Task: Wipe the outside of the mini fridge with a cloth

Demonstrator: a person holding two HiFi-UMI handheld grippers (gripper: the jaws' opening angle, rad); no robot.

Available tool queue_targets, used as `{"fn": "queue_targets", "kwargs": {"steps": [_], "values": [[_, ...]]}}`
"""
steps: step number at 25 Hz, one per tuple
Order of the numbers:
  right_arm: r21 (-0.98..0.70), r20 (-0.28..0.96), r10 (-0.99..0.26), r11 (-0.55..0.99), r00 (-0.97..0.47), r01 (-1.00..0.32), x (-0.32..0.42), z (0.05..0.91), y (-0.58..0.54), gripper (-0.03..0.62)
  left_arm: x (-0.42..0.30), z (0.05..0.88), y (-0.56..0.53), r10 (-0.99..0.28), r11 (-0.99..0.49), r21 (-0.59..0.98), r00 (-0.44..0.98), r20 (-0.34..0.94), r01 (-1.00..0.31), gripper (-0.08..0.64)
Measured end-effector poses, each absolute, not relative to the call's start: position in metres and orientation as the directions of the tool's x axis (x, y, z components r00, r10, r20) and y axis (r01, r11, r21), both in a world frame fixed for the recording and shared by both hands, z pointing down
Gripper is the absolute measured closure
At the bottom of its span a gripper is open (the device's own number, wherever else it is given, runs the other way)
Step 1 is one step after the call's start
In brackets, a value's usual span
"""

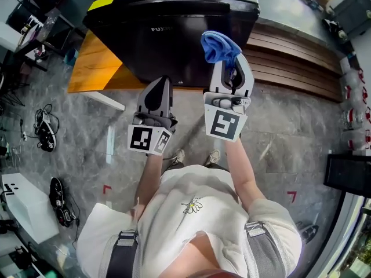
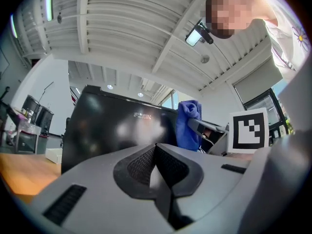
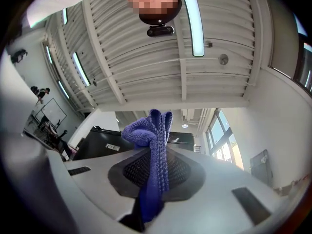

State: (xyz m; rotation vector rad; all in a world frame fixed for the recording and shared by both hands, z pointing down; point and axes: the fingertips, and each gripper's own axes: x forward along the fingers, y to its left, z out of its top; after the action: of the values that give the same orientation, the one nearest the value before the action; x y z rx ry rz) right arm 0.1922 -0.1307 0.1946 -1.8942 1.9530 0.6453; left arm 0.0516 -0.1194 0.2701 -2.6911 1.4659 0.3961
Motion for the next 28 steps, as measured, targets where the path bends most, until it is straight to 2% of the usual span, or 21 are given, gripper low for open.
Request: {"fn": "queue_targets", "kwargs": {"steps": [6, 13, 20, 24, 28], "values": [[0.064, -0.519, -0.844, 0.120, -0.136, -0.991, 0.101, 0.207, -0.135, 0.529, -0.013, 0.269, -0.120, -0.839, -0.483, -0.021, 0.470, -0.273, -0.875, 0.555], [0.086, -0.489, -0.847, 0.191, -0.208, -0.978, -0.021, 0.230, -0.160, 0.529, -0.113, 0.279, -0.124, -0.858, -0.459, -0.007, 0.445, -0.255, -0.888, 0.555], [0.061, -0.482, -0.850, 0.211, -0.214, -0.976, -0.101, 0.250, -0.194, 0.530, -0.191, 0.296, -0.126, -0.881, -0.421, -0.013, 0.412, -0.233, -0.907, 0.555], [0.242, -0.416, -0.866, 0.190, -0.278, -0.952, -0.135, 0.273, -0.212, 0.529, -0.212, 0.322, -0.131, -0.889, -0.429, -0.017, 0.425, -0.173, -0.903, 0.555], [0.252, -0.408, -0.878, 0.153, -0.249, -0.955, -0.146, 0.284, -0.233, 0.529, -0.225, 0.337, -0.127, -0.895, -0.424, -0.011, 0.421, -0.146, -0.906, 0.555]]}}
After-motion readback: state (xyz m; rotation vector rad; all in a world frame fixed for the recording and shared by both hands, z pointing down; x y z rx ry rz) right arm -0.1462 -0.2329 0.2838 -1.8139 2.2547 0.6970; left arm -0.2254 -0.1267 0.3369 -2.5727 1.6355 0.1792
